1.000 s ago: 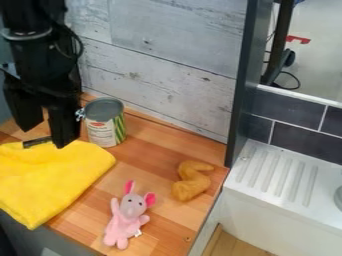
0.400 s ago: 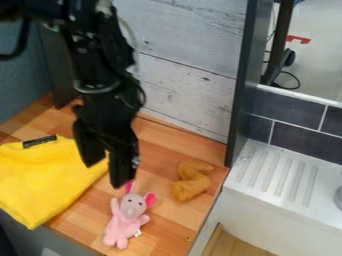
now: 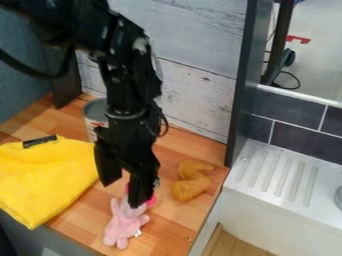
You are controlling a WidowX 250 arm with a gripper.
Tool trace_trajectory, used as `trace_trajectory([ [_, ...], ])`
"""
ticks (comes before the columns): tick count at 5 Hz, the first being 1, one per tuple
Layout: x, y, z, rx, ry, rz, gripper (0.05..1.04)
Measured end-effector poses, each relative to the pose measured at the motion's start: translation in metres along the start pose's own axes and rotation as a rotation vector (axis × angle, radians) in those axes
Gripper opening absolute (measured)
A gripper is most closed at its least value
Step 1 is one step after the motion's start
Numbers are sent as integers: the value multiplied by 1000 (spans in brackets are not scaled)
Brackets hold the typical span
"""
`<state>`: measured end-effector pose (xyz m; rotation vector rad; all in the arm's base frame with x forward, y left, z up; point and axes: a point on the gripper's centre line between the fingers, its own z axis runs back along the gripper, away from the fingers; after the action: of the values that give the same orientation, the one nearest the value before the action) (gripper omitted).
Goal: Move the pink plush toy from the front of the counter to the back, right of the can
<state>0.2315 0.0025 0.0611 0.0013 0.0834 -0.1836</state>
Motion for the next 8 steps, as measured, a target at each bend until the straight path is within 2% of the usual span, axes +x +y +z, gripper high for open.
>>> trace_trajectory([
  [1, 2, 0, -15, 3, 35, 30, 1000],
  [2, 6, -5, -36, -34, 66, 41, 1000],
  [3, 11, -8, -57, -63, 89, 46, 934],
  [4, 11, -8, -58, -66, 71, 56, 667],
  [5, 1, -11, -55, -72, 81, 67, 509],
  [6, -3, -10, -17, -53, 9, 81, 483],
  [7, 8, -7, 15, -38, -62, 76, 483],
  [8, 45, 1, 29, -7, -219, 55, 483],
])
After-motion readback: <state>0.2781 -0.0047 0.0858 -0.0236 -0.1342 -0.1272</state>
